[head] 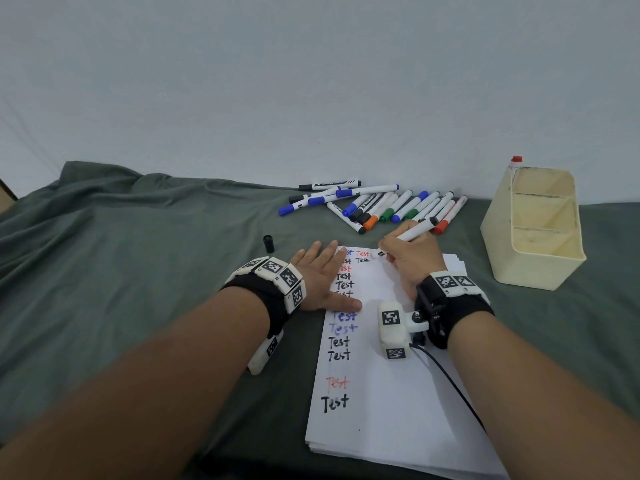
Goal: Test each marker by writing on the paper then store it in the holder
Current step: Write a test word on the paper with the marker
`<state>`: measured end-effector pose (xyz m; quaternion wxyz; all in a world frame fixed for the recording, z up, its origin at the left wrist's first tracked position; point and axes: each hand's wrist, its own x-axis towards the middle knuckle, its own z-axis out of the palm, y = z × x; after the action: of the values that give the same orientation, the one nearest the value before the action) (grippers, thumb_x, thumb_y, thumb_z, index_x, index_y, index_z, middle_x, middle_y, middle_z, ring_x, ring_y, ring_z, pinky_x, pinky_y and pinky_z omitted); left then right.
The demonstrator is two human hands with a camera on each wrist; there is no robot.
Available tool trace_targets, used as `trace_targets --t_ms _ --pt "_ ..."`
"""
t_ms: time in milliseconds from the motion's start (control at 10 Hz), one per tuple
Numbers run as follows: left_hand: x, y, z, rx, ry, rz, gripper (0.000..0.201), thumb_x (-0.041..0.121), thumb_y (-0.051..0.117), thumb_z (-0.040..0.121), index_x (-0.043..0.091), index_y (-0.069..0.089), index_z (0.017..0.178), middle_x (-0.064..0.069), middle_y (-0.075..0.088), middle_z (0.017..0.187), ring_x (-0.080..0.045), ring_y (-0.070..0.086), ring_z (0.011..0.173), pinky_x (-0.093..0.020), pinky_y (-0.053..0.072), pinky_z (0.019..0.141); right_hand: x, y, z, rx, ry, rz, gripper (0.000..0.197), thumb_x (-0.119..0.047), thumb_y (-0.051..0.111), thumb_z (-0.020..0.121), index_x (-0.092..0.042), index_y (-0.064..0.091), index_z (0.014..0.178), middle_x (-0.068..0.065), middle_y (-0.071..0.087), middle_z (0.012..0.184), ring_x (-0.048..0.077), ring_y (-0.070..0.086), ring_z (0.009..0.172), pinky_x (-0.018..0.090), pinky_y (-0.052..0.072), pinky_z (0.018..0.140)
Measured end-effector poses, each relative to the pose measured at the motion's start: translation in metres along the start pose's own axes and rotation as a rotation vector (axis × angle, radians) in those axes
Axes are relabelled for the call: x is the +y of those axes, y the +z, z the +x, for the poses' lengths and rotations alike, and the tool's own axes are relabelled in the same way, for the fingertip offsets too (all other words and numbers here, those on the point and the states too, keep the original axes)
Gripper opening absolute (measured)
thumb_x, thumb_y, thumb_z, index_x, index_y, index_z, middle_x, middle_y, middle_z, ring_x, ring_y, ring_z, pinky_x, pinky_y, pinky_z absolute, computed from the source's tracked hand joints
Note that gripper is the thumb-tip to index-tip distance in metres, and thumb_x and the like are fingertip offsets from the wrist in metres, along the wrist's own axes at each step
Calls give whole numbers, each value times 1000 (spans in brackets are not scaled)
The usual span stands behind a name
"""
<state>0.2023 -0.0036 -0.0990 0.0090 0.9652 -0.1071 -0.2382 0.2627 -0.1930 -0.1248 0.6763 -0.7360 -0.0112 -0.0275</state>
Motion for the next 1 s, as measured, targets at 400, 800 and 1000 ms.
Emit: trace_targets --t_ms 400,800,1000 --pt "2 -1 -2 -6 -7 -3 114 84 40 79 23 -21 153 4 -29 160 -22 -23 148 -44 -7 121 -3 -2 -1 28 8 -39 19 -1 65 76 -15 54 71 2 53 59 9 48 47 23 41 47" --pt "1 0 -1 -4 -5 -2 114 84 40 79 23 -21 153 3 -28 160 -23 -22 148 -44 -7 121 -2 -4 0 54 40 -4 20 -8 64 71 -24 55 63 -6 55 56 10 49 50 31 43 56" --pt "0 1 0 4 0 -14 114 84 40 79 23 -21 153 4 -28 160 -22 -22 148 -44 -7 121 -1 -8 -3 84 40 173 13 -14 74 72 -24 67 67 4 64 59 12 55 53 27 47 54"
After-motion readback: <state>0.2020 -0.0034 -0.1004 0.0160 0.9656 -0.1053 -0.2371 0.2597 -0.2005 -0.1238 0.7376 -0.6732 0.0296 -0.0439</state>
